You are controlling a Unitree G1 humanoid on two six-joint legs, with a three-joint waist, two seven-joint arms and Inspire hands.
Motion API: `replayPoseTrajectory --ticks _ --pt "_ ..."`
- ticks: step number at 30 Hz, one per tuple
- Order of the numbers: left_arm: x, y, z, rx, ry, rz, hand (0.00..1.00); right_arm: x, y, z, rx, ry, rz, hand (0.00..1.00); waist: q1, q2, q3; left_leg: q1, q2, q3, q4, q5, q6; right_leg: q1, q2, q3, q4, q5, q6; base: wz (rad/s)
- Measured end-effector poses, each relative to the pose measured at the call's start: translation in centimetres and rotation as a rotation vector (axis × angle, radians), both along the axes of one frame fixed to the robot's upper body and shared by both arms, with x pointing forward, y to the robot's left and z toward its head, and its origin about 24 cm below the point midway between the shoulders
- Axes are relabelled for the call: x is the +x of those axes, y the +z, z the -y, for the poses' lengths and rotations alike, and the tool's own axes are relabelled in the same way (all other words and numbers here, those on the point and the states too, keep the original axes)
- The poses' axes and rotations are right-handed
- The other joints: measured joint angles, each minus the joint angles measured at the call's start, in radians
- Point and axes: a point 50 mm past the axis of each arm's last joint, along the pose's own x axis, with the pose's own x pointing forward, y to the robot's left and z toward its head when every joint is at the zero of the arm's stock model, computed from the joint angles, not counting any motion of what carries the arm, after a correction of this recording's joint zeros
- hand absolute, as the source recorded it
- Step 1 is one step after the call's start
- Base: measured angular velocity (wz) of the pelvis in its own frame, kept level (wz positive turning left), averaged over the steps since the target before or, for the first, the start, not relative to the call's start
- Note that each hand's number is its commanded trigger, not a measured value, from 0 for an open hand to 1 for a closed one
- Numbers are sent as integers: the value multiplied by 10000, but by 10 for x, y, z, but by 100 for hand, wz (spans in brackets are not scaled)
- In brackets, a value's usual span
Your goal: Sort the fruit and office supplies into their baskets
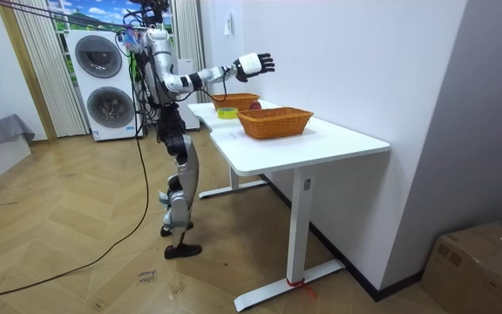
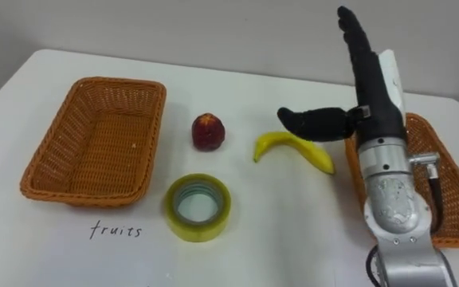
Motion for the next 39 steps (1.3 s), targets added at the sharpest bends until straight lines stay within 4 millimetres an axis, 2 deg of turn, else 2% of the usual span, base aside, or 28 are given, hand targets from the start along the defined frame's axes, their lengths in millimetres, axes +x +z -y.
replayPoseTrajectory --ticks 5,14,23,32,39 --pt "-1 -1 4 -108 -138 -65 0 2 -17 0 428 215 -829 0 23 -22 4 -36 -16 -25 4 1 3 -3 -28 -126 0 -1 2 2" --pt "10 1 3 -47 -242 311 0 2 -26 -5 836 572 -1274 0 187 -43 -5 -183 -44 22 16 41 24 -142 -53 -121 3 -1 3 0" --pt "23 2 2 -12 -353 689 0 0 -44 -17 958 1162 -2113 0 209 100 9 -186 -29 89 28 39 24 -158 -67 -150 8 0 4 0" --pt "22 3 2 -147 -407 762 0 -11 -67 -23 1135 1604 -3360 0 192 177 9 -173 -48 114 14 51 44 -146 -93 -167 12 0 6 0" --pt "22 3 3 -175 -421 741 0 -12 -68 -25 1096 1711 -3487 0 271 186 13 -207 -25 155 24 52 43 -232 -85 -88 43 0 5 -2"
